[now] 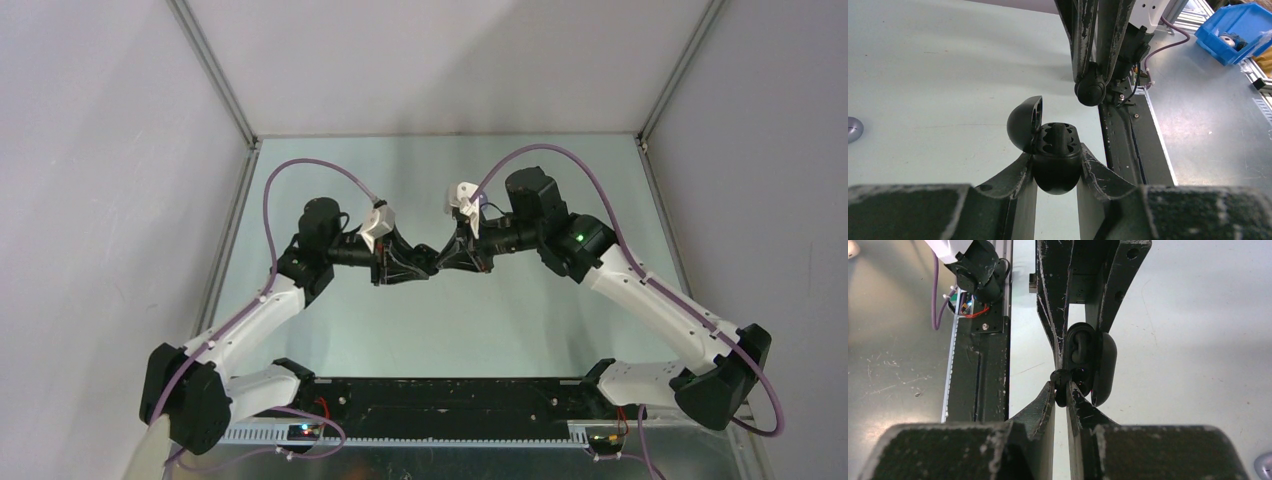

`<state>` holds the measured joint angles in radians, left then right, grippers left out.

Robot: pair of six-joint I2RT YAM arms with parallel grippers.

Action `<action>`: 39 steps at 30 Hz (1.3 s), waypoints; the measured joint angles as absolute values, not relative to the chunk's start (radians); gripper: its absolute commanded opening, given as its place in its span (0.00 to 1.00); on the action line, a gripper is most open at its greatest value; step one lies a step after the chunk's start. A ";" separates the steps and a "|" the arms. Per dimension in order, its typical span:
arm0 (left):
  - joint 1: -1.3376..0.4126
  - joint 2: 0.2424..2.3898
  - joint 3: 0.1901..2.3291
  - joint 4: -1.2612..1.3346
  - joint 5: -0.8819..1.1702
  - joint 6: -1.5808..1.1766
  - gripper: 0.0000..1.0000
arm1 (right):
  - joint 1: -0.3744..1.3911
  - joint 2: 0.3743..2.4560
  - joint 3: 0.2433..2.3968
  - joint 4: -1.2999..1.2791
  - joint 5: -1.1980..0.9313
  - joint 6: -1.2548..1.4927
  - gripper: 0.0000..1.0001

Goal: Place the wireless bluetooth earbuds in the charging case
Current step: Place the earbud in the charging case.

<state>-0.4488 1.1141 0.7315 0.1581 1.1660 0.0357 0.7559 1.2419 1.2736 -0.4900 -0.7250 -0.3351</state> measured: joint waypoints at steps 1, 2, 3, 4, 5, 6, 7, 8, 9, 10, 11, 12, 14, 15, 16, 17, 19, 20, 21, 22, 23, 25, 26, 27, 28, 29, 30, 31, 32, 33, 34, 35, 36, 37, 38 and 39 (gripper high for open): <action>-0.449 1.112 0.731 0.155 1.166 0.037 0.00 | 0.756 1.242 1.274 -0.493 -0.727 -0.340 0.14; -0.449 1.111 0.731 0.153 1.166 0.038 0.00 | 0.757 1.242 1.274 -0.496 -0.728 -0.345 0.14; -0.449 1.110 0.731 0.153 1.167 0.039 0.00 | 0.758 1.243 1.274 -0.499 -0.728 -0.351 0.14; -0.449 1.110 0.731 0.152 1.167 0.042 0.00 | 0.760 1.246 1.274 -0.501 -0.728 -0.355 0.14; -0.449 1.110 0.731 0.152 1.167 0.045 0.00 | 0.762 1.248 1.274 -0.503 -0.727 -0.359 0.14; -0.449 1.110 0.731 0.150 1.167 0.046 0.00 | 0.764 1.251 1.274 -0.505 -0.727 -0.362 0.14; -0.449 1.110 0.731 0.149 1.167 0.046 0.00 | 0.766 1.256 1.274 -0.505 -0.727 -0.368 0.14; -0.449 1.110 0.731 0.149 1.167 0.046 0.00 | 0.768 1.260 1.274 -0.505 -0.726 -0.369 0.14; -0.449 1.110 0.731 0.148 1.168 0.046 0.00 | 0.770 1.264 1.274 -0.506 -0.723 -0.372 0.14; -0.449 1.110 0.731 0.147 1.168 0.046 0.00 | 0.772 1.269 1.274 -0.506 -0.722 -0.374 0.14; -0.449 1.110 0.731 0.146 1.168 0.046 0.00 | 0.776 1.273 1.274 -0.507 -0.719 -0.377 0.14; -0.449 1.110 0.731 0.146 1.168 0.047 0.00 | 0.779 1.277 1.274 -0.507 -0.714 -0.379 0.14; -0.449 1.110 0.731 0.146 1.173 0.048 0.00 | 0.785 1.284 1.274 -0.508 -0.705 -0.381 0.14; -0.449 1.110 0.731 0.145 1.174 0.052 0.00 | 0.787 1.287 1.274 -0.508 -0.702 -0.383 0.14; -0.449 1.110 0.731 0.142 1.174 0.053 0.00 | 0.789 1.288 1.274 -0.508 -0.698 -0.386 0.14; -0.448 1.110 0.731 0.139 1.174 0.054 0.00 | 0.791 1.288 1.274 -0.509 -0.696 -0.387 0.14; -0.449 1.110 0.731 0.134 1.174 0.054 0.00 | 0.793 1.288 1.274 -0.511 -0.693 -0.392 0.14; -0.448 1.110 0.731 0.131 1.174 0.054 0.00 | 0.795 1.288 1.274 -0.512 -0.690 -0.395 0.14; -0.448 1.110 0.731 0.130 1.174 0.054 0.00 | 0.796 1.289 1.274 -0.512 -0.688 -0.397 0.14; -0.448 1.110 0.731 0.128 1.174 0.054 0.00 | 0.797 1.289 1.274 -0.513 -0.686 -0.397 0.14; -0.448 1.110 0.731 0.127 1.174 0.055 0.00 | 0.797 1.289 1.274 -0.513 -0.685 -0.398 0.14; -0.448 1.110 0.731 0.124 1.174 0.056 0.00 | 0.799 1.290 1.274 -0.514 -0.681 -0.398 0.14; -0.448 1.110 0.731 0.122 1.173 0.058 0.00 | 0.801 1.290 1.274 -0.514 -0.678 -0.400 0.14; -0.448 1.110 0.731 0.119 1.174 0.059 0.00 | 0.802 1.291 1.274 -0.515 -0.677 -0.402 0.14; -0.448 1.110 0.731 0.117 1.174 0.061 0.00 | 0.803 1.292 1.274 -0.516 -0.677 -0.403 0.14; -0.448 1.110 0.731 0.114 1.174 0.062 0.00 | 0.803 1.292 1.274 -0.516 -0.678 -0.404 0.14; -0.448 1.110 0.731 0.112 1.174 0.062 0.00 | 0.803 1.293 1.274 -0.517 -0.681 -0.406 0.14; -0.448 1.110 0.731 0.110 1.174 0.062 0.00 | 0.803 1.293 1.274 -0.519 -0.686 -0.410 0.14; -0.448 1.110 0.731 0.109 1.175 0.062 0.00 | 0.803 1.294 1.274 -0.520 -0.691 -0.414 0.14; -0.448 1.110 0.731 0.109 1.176 0.062 0.00 | 0.803 1.295 1.274 -0.521 -0.698 -0.421 0.14; -0.448 1.110 0.731 0.109 1.179 0.062 0.00 | 0.803 1.295 1.274 -0.522 -0.703 -0.423 0.14; -0.449 1.110 0.731 0.109 1.181 0.062 0.00 | 0.803 1.296 1.274 -0.526 -0.712 -0.428 0.14; -0.449 1.110 0.731 0.109 1.182 0.062 0.00 | 0.804 1.296 1.274 -0.531 -0.722 -0.432 0.14; -0.449 1.110 0.731 0.110 1.182 0.062 0.00 | 0.804 1.297 1.274 -0.537 -0.729 -0.438 0.14; -0.449 1.110 0.731 0.110 1.182 0.062 0.00 | 0.805 1.297 1.274 -0.543 -0.735 -0.440 0.13; -0.449 1.110 0.731 0.110 1.182 0.062 0.00 | 0.805 1.297 1.274 -0.549 -0.740 -0.443 0.13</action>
